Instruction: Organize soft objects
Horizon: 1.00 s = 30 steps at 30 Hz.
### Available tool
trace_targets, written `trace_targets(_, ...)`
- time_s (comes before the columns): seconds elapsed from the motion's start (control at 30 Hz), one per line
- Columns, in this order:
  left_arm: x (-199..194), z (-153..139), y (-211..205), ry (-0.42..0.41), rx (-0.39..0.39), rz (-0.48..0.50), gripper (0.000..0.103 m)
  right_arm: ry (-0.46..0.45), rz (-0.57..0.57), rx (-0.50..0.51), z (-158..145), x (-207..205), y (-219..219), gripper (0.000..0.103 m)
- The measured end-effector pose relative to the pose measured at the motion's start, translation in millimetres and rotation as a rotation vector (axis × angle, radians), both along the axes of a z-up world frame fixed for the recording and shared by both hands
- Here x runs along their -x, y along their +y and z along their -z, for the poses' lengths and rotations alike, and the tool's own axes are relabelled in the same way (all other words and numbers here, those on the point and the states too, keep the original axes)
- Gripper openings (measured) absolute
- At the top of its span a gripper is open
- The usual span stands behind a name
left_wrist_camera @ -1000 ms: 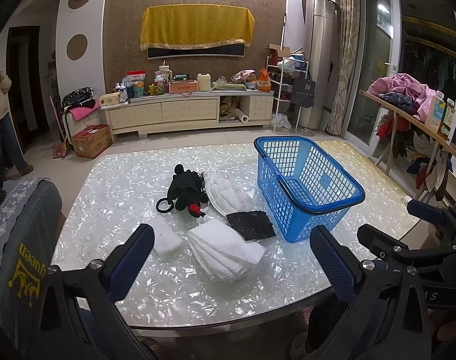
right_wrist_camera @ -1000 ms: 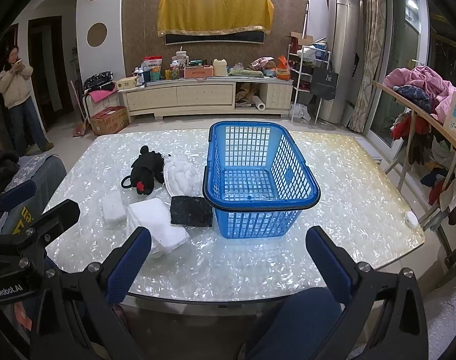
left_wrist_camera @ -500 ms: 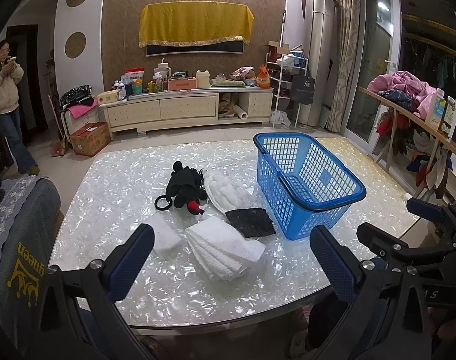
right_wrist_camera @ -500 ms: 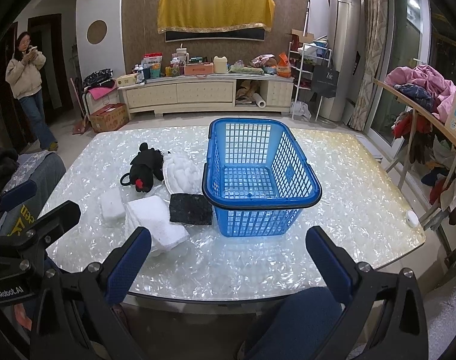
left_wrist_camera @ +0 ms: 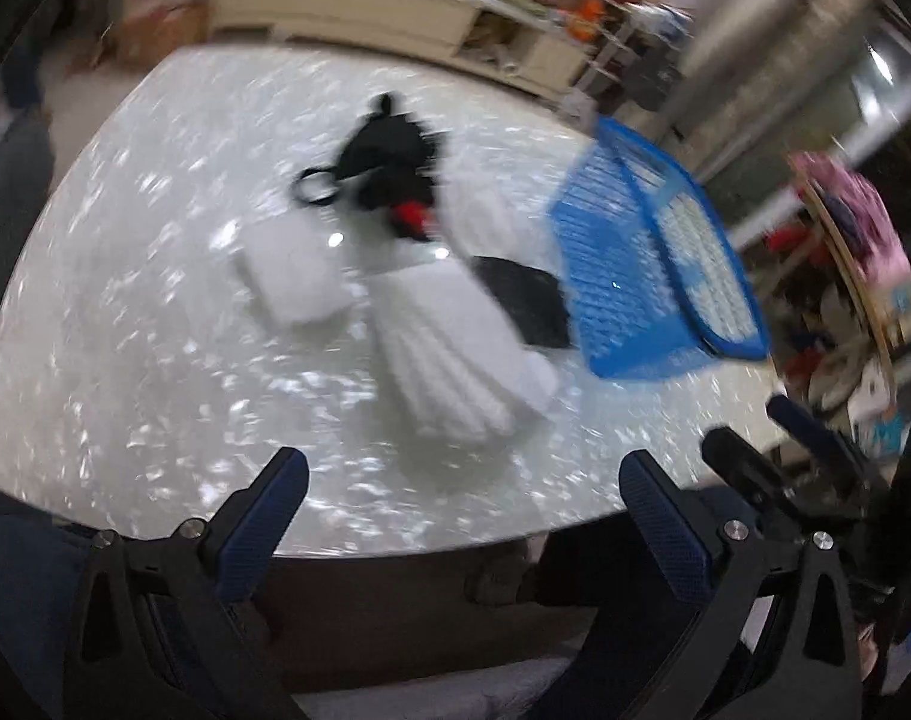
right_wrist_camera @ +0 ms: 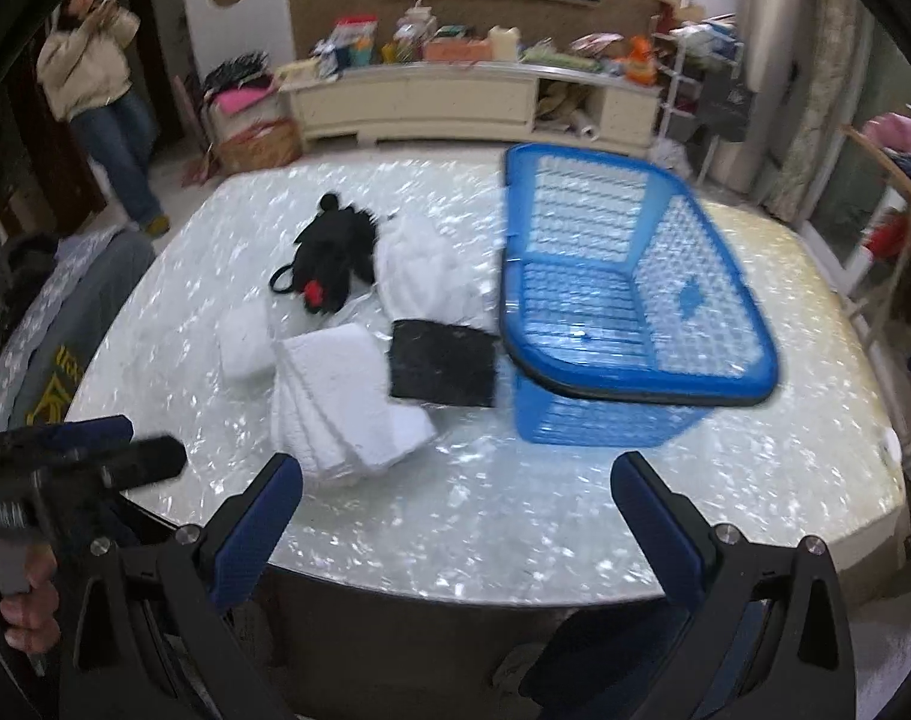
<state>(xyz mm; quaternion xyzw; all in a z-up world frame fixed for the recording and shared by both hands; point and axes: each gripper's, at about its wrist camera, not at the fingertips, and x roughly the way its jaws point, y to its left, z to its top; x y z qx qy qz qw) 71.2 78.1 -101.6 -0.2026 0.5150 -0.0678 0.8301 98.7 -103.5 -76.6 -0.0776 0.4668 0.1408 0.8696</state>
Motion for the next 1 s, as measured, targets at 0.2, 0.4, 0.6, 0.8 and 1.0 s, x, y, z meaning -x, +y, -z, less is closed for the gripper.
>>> trace_targets(0.2,-18.3,14.3,42.2,0.09,-0.134,-0.067,0.103,0.064,-0.096,0.01,18.6,-29.2,41.0,0.103)
trace_targets(0.4,-35.2,26.2,74.9,0.09,-0.157,-0.057,0.103,0.141,-0.163,0.021,40.0,-48.3,76.0,0.103)
trace_targets(0.6,-56.9,50.4,89.6,0.135,-0.205,-0.026,0.103,0.225,-0.214,0.052,72.9,-62.7,105.9,0.086)
trace_targets(0.8,-71.8,72.1,98.8,0.171,-0.184,0.016,0.103,0.307,-0.217,0.093,106.3,-75.3,120.5,0.072)
trace_targets(1.0,-82.2,79.7,99.0,0.177,-0.166,0.075,0.103,0.295,-0.226,0.176,123.9,-77.6,130.1,0.071)
